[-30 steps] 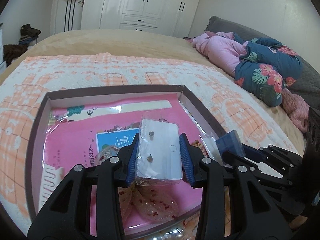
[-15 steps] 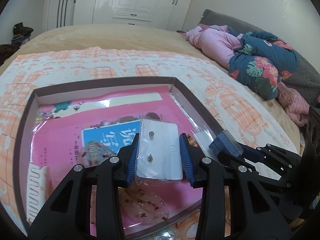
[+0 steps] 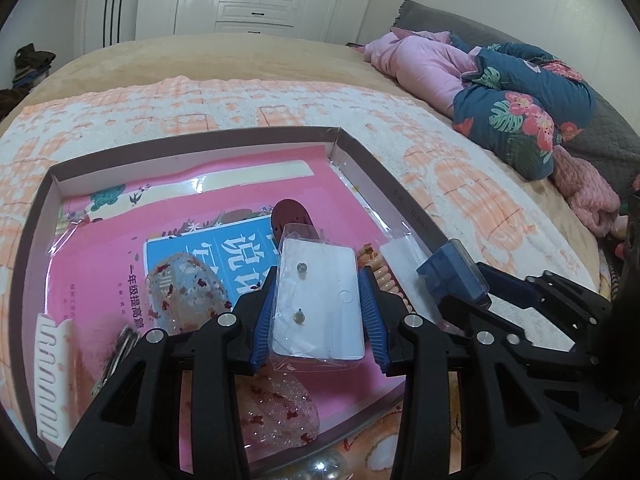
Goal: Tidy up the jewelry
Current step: 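Carry both items over the tray and release them inside with both grippers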
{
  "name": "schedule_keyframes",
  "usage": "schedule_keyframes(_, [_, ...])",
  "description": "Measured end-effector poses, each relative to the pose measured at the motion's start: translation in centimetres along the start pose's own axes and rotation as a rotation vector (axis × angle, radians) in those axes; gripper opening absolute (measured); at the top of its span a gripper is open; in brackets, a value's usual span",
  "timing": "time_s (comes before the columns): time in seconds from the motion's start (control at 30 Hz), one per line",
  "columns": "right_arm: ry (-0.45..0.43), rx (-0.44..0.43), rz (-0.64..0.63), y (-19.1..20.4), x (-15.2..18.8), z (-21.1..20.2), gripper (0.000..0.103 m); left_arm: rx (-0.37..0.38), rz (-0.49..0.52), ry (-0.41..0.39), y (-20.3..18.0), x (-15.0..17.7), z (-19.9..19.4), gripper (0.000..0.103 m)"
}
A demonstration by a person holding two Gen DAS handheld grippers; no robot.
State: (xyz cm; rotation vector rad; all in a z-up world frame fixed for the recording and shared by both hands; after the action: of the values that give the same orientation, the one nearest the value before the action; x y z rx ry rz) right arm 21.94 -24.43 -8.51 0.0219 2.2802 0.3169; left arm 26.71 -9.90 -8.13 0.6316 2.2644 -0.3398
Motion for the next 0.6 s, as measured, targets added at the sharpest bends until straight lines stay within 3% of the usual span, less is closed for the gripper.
schedule_keyframes(0.1, [-0.002, -0.005, -0.005, 0.2, 0.2, -0.5, 0.045, -0.006, -0.005, 0.002, 0.1, 0.1, -0.2, 0.033])
schedule_keyframes(0.17, [-0.011, -0.001, -0.008, 0.2, 0.2, -0.9, 0.049, -0.011, -0.011, 0.0, 0.2, 0.2, -0.4, 0.042])
schedule_keyframes(0.37, [-0.026, -0.003, -0.014, 0.4, 0.2, -2.0, 0.053, -0.021, -0.018, -0.014, 0.3, 0.1, -1.5, 0.045])
schedule_keyframes(0.6, [-0.055, -0.009, -0.011, 0.3, 0.3, -3.9, 0.062, -0.044, -0.034, -0.041, 0.3, -0.3, -3.6, 0.06])
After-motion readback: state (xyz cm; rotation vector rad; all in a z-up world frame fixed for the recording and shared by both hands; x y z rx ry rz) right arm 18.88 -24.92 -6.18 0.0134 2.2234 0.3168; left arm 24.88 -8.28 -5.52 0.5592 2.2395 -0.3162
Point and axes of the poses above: each gripper's, at about its wrist camera, not at the fingertips, and z roughly the way its jaws point, y to its left, x to its underside, the point moved 3 cm from there along z, roughly the way its jaws point, and after that the axes turned 14 degrees about z, right-handed, at the moved point
